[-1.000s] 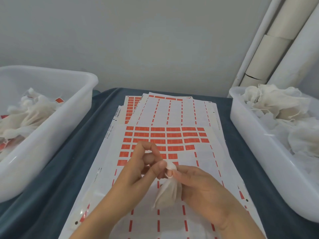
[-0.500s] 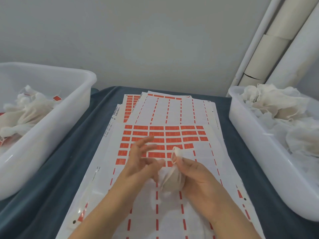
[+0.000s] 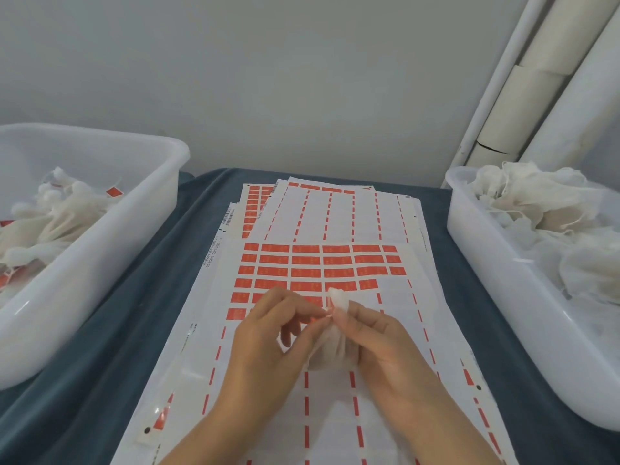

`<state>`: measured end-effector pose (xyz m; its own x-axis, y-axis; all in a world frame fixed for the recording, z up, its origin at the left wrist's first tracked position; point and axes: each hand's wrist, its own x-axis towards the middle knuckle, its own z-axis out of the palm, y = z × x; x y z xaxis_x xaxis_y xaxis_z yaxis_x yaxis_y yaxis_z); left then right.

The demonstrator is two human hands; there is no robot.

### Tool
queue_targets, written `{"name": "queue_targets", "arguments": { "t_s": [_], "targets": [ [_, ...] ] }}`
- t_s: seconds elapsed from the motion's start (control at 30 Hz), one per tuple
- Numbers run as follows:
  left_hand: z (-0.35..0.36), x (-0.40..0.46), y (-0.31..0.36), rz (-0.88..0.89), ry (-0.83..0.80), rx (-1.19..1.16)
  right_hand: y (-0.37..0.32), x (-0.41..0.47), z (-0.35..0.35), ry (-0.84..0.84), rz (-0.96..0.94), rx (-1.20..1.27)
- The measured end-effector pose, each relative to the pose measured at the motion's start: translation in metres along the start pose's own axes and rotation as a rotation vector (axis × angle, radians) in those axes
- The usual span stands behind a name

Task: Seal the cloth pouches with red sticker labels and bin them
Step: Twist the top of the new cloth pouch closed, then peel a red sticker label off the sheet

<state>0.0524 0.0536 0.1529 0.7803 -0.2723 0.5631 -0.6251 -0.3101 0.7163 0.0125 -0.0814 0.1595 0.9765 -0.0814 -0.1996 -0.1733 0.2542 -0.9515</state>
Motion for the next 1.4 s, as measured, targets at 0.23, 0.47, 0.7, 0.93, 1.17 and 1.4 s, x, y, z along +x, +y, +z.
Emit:
{"name": "queue_targets", "arguments": {
  "t_s": [0.23, 0.47, 0.7, 0.93, 1.17, 1.4],
  "targets": [
    [-0.006, 0.008, -0.001, -0.659, -0.281, -0.474, -0.002, 0.002, -0.003, -0.026, 0.001, -0.001],
    [-0.025, 0.015, -0.008, -1.098, -0.286, -1.487, -0.001, 0.001, 0.002, -0.034, 0.065, -0.043],
    [-0.032, 0.017, -0.011, -0.999, -0.018, -1.533, 0.002, 0.003, 0.004, -0.062, 0.035, -0.099],
    [-0.018, 0.015, -0.014, -0.774, -0.159, -1.253, -0.001, 0.003, -0.002, -0.055, -0.042, -0.191],
    [-0.016, 0.014, -0.004, -0.728, 0.006, -0.776, -0.012, 0.018, -0.045, 0.736, -0.319, -0.817],
    [-0.002, 0.034, 0.004, -0.586, -0.070, -0.337, -0.019, 0.025, -0.076, 0.712, -0.041, -0.526]
  ]
}}
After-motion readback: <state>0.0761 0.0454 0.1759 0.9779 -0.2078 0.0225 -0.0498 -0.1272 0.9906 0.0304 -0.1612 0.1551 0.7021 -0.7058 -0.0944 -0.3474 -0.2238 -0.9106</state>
